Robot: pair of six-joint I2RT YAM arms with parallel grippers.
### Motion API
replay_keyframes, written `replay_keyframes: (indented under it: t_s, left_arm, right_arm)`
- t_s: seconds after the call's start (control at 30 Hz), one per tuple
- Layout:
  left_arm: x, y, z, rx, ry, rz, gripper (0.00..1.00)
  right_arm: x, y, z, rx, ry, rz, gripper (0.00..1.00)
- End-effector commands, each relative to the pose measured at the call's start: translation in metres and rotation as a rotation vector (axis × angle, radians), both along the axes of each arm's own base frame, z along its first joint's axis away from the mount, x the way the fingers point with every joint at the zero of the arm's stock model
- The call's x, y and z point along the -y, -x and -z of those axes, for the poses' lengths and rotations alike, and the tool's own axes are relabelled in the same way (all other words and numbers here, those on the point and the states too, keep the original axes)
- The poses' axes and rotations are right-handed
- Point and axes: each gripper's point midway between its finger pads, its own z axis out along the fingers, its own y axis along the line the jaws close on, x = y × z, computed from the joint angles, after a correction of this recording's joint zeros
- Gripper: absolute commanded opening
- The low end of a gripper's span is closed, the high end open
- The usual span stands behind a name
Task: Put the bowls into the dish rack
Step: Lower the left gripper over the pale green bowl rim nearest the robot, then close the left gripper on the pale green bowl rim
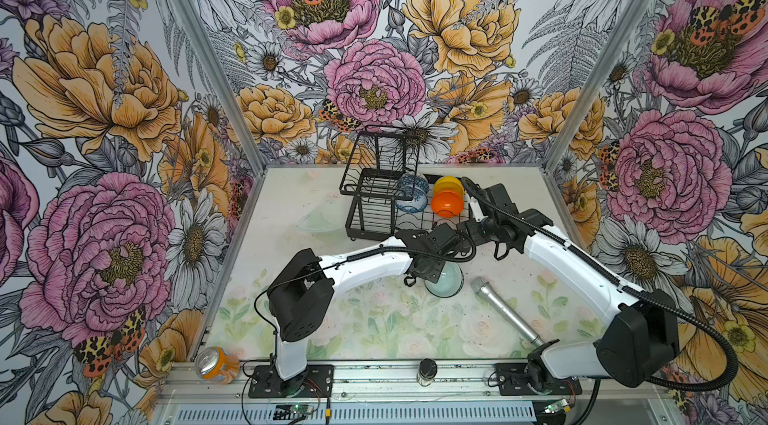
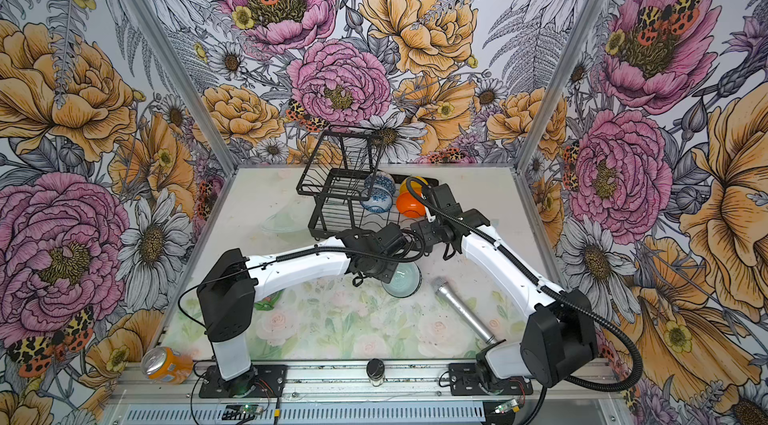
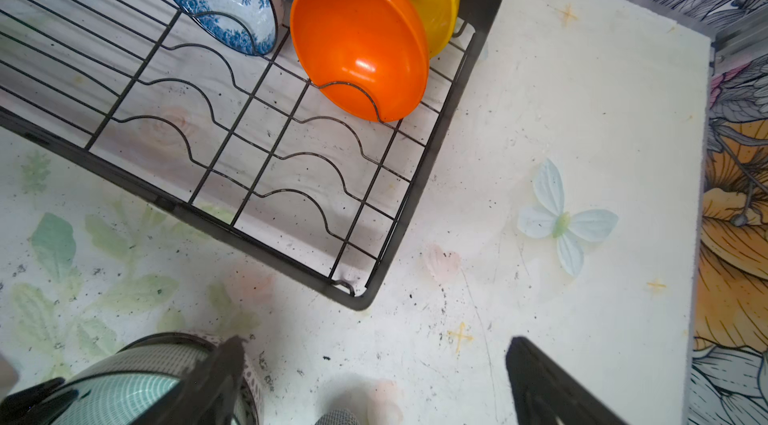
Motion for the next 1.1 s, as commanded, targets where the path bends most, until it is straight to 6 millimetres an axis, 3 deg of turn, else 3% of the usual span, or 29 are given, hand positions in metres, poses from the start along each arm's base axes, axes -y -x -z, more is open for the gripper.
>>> replay_keyframes:
  t_s: [0.0,0.5,0.73,1.07]
  left_arm:
    - [-0.004,-0.007,-0.013,0.065,-0.062,0.006,0.0]
    - [-0.001,-0.005,-0.007,0.068,-0.112,0.024,0.0]
    - [0.005,-0.005,-0.004,0.05,-0.101,0.032,0.11]
    - [0.005,-0.004,0.008,0.026,-0.115,0.028,0.19]
  right_arm:
    - [0.002,0.001,-0.005,0.017,-0.011,-0.002,1.0]
    - [0.004,0.005,-0.001,0.009,-0.006,-0.003,0.99]
    - [0.005,0.005,0.0,0.008,-0.001,-0.003,1.0]
    - [0.008,0.006,0.002,0.006,0.003,-0.003,0.99]
